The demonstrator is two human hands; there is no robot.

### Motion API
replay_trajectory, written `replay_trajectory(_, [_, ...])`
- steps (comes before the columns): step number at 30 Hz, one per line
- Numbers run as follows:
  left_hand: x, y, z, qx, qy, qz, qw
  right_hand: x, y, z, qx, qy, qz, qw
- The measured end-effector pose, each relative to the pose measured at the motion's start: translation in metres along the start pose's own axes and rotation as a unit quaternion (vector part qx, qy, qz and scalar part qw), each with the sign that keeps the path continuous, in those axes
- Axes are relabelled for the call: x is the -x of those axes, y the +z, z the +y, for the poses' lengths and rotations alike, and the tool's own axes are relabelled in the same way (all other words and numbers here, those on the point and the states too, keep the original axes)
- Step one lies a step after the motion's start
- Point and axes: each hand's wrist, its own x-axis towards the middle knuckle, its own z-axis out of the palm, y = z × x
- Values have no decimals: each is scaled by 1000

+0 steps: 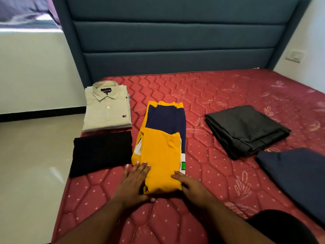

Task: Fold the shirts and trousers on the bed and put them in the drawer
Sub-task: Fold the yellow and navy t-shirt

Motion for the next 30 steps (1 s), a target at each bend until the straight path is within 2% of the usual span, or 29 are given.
replay_trajectory(3, [-8, -4, -1, -42, -15, 53, 998, -4, -2, -5, -75, 26, 30, 996])
replay_trajectory(6, [-16, -23, 10, -10, -38, 81, 996, -1, -23, -23, -155, 35, 26, 987])
replay_trajectory(8, [-10, -41, 19, 45, -23, 57, 997, 5, -43, -34, -170, 54, -9, 984])
replay_trajectory(10, [9, -59, 33, 148, -23, 0, 989, 21, -63, -51, -195, 75, -81, 975])
replay_trajectory(12, [34, -76, 53, 269, -31, -57, 961, 46, -79, -67, -231, 87, -183, 952])
replay_trajectory(14, [56, -94, 75, 395, -58, -102, 911, 69, -92, -81, -264, 85, -277, 920])
replay_trajectory(16, [65, -111, 90, 499, -81, -156, 848, 83, -100, -86, -295, 86, -321, 896])
replay_trajectory(17, [62, -119, 91, 539, -89, -182, 818, 84, -102, -84, -315, 96, -316, 890])
replay_trajectory(19, [44, -129, 87, 570, -118, -210, 786, 75, -104, -78, -350, 132, -260, 890])
replay_trajectory(21, [14, -129, 77, 551, -167, -216, 788, 50, -101, -67, -344, 172, -163, 909])
replay_trajectory(24, [-40, -114, 54, 527, -249, -189, 790, -6, -92, -51, -257, 184, -24, 949])
replay_trajectory(26, [-73, -102, 38, 524, -286, -146, 789, -40, -83, -41, -252, 182, 54, 949])
replay_trajectory(30, [-137, -76, 3, 499, -306, -66, 808, -102, -79, -24, -298, 197, 165, 919])
